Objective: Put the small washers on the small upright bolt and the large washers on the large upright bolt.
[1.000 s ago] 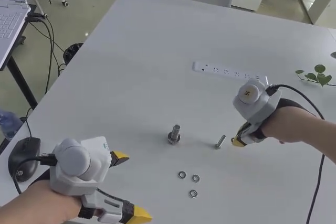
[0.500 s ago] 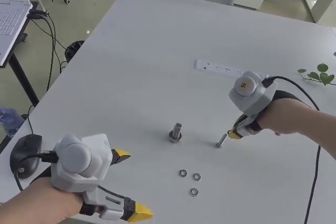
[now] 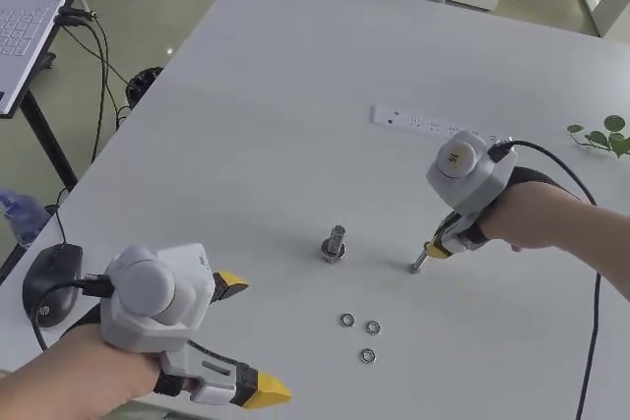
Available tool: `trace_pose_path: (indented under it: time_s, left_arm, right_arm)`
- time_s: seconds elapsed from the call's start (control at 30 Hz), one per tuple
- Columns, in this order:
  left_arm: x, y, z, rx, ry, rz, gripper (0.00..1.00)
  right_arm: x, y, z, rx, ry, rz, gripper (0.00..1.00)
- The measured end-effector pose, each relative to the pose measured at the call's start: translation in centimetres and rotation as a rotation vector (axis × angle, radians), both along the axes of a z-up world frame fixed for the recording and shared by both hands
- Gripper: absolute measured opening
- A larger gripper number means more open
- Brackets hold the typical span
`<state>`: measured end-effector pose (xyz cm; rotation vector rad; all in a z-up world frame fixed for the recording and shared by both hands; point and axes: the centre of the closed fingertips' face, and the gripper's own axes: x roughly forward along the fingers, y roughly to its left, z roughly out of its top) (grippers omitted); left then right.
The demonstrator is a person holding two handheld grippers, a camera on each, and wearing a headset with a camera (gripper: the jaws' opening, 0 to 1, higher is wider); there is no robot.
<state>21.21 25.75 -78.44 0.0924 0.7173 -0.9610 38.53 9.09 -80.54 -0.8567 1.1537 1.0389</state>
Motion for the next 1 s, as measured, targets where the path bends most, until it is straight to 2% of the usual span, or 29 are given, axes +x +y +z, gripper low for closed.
trace_pose_path:
  time_s: [1.0]
  left_arm:
    - [0.3,0.3,-0.4,-0.002,0.017,0.000,0.85]
  right_arm:
    - [0.2,0.2,-2.2,-0.014,0.010,0.009,0.11]
